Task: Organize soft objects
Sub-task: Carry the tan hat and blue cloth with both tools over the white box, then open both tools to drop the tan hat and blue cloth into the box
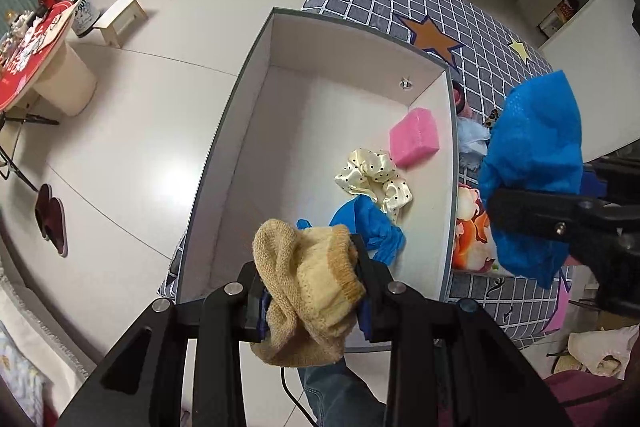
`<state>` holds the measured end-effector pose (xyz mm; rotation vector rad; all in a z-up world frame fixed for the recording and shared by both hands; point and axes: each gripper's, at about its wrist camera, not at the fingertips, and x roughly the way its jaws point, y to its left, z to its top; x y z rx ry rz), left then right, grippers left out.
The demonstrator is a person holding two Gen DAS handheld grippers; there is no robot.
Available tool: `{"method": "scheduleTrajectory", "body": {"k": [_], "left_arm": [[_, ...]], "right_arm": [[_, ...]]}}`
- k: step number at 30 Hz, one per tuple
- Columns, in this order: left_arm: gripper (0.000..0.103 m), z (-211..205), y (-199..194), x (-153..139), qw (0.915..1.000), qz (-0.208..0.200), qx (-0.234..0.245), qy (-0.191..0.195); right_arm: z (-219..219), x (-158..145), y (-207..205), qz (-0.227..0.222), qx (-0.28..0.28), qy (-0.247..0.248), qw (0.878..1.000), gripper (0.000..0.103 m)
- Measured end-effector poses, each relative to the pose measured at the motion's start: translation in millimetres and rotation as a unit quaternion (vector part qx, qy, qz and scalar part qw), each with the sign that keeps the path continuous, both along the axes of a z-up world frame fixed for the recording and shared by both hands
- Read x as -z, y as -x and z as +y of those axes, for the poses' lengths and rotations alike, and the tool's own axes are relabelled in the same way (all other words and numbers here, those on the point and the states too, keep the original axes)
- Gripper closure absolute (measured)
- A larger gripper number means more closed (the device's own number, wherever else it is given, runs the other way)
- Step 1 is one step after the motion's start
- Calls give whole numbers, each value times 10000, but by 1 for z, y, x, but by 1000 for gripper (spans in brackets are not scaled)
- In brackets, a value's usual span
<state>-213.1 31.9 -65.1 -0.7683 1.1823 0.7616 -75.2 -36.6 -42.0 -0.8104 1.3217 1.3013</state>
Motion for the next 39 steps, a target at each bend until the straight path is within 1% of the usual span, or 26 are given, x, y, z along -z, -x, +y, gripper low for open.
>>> {"method": "scheduleTrajectory", "body": {"k": [14,18,21,26,31,39], "left_arm": [[68,1,0,4,10000,82,-19,10],[68,4,0,8,9999,158,-47,12],[68,7,0,10,9997,207,-93,-14],[68,8,2,10,9995,120,-291,-26],[68,5,6,9,9991,85,-404,-35],[66,6,15,13,9983,136,-571,8]], "right_arm": [[1,5,2,36,12,34,10000,65],[2,7,1,67,27,48,10000,65],[1,8,-1,2,103,33,9999,65],[5,11,-4,-51,109,120,9999,65],[12,16,3,-95,-109,251,9996,65],[24,18,15,-163,-411,276,9986,65]]}}
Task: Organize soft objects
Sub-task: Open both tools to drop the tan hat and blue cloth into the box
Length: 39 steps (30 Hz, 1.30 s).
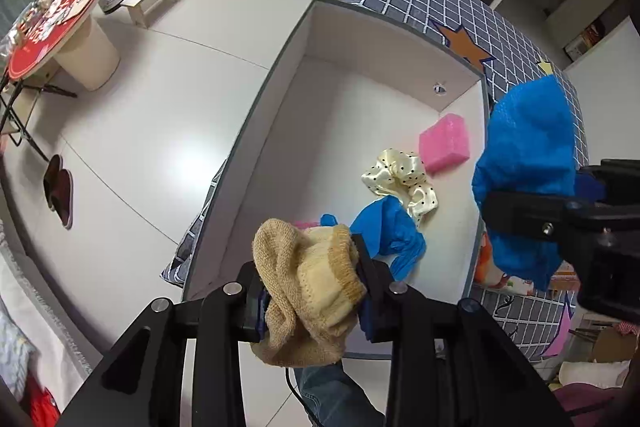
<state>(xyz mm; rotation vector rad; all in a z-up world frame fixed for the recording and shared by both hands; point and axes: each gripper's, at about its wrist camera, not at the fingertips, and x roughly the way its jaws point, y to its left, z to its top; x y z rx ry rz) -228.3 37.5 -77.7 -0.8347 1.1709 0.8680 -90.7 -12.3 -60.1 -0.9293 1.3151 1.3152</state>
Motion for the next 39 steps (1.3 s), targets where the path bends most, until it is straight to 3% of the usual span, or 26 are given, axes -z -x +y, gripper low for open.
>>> {"method": "scheduleTrajectory", "body": {"k": [5,8,9,10,11,13,16,20,23,25,29,33,39], "left_arm": [[60,4,0,1,10000,54,-52,-51],[38,6,0,-1,9997,141,-89,-152],[25,6,0,-2,9995,207,-138,-207],[22,7,1,-2,9994,207,-163,-224],[22,7,2,-3,9994,185,-174,-223],[20,7,3,-6,9994,11,-203,-263],[11,7,9,-12,9987,-247,-333,-305],[10,8,17,-21,9958,-701,-526,-284],[0,5,23,-39,9908,-1125,-524,-545],[0,5,24,-50,9880,-1332,-459,-637],[0,9,20,-54,9897,-1218,-407,-632],[0,11,12,-56,9923,-1056,-269,-584],[0,11,-11,-59,9948,-806,136,-608]], "right_arm": [[6,2,4,22,-119,26,9999,64],[9,2,5,5,-132,24,9999,56],[10,2,5,-6,-126,40,9999,54],[10,2,4,-13,-121,60,9999,38],[11,2,4,-20,-102,76,9999,13],[11,-1,0,-84,15,-26,10000,3],[11,-5,-3,-99,1,-65,9999,3],[10,-1,-8,-85,34,145,9999,1],[3,-10,-15,-321,222,-123,9992,1],[-2,-23,-16,-515,189,-453,9975,1],[-7,-38,-29,-256,319,-653,9970,1],[-16,-42,-62,47,849,-602,9946,1],[-51,-54,-142,17,1840,-620,9810,1]]}}
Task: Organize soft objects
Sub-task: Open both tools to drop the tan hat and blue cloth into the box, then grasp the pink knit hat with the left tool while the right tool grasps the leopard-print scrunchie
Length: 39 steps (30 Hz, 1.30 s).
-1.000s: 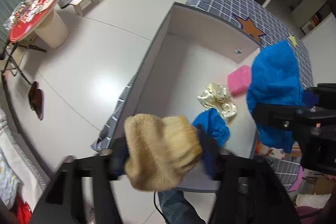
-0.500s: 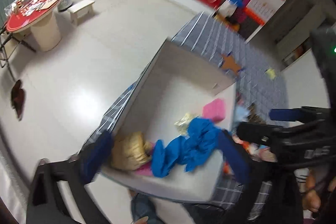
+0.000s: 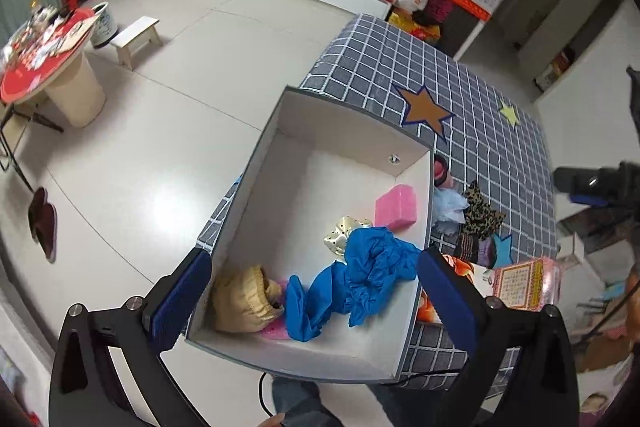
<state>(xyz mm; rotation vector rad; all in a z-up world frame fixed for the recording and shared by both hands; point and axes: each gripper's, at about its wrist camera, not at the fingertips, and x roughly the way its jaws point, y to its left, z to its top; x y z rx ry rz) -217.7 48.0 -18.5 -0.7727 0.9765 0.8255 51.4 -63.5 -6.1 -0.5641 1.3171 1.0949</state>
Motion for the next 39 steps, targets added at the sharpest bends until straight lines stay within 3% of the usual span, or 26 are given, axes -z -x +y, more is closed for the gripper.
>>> {"method": "scheduleTrajectory", "body": {"k": [6,11,16,20,27,33,35,39], "left_arm": [[0,2,-29,4,9994,20,320,134],[0,-2,-60,10,9976,199,632,193],[0,-6,-88,16,9947,427,906,231],[0,-7,-107,22,9916,693,1060,256],[0,2,-141,26,9865,1080,1216,186],[0,12,-189,30,9785,1308,1591,103],[0,14,-212,35,9735,1400,1807,50],[0,17,-259,57,9633,1533,2197,158]], "right_arm": [[-45,4,-82,-20,1039,276,9942,1],[-63,31,-116,172,1341,586,9891,1],[-56,73,-128,390,1163,1011,9873,1],[-33,109,-130,549,664,1414,9862,1],[17,181,-131,473,-146,2288,9722,1],[44,229,-123,510,-617,2594,9624,1],[45,236,-127,347,-589,2659,9616,1],[28,241,-162,90,67,2710,9625,1]]}}
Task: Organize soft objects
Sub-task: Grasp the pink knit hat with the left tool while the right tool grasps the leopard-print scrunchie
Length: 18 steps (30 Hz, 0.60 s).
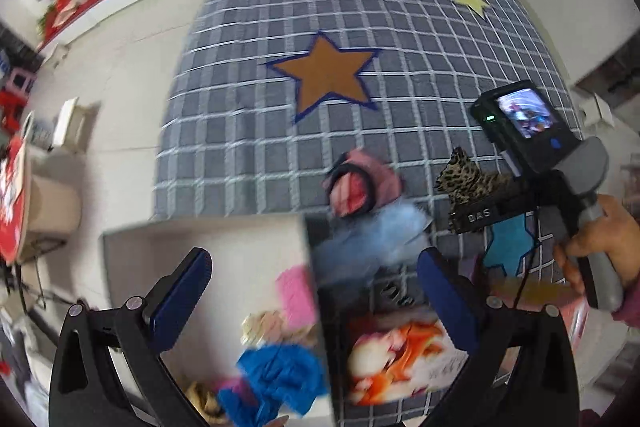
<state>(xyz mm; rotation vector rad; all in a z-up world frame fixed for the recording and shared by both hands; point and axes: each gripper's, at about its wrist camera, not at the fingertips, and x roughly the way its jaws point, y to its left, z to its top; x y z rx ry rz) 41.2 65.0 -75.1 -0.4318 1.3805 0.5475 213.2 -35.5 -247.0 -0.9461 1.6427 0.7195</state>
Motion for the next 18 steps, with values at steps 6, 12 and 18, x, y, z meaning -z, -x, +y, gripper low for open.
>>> {"method": "scheduleTrajectory", "body": {"k": [6,12,18], "left_arm": [[0,10,-62,57,9983,366,106,441],[0,29,-91,108,9927,645,-488,896],[0,30,-99,138,9889,979,-660,902]], "right_arm": [[-62,15,-71,391,1246,-77,9914,1],[-92,6,-81,528,1505,-632,9852,1],[-67,-10,-72,234,1072,-1062,9883,1]]}}
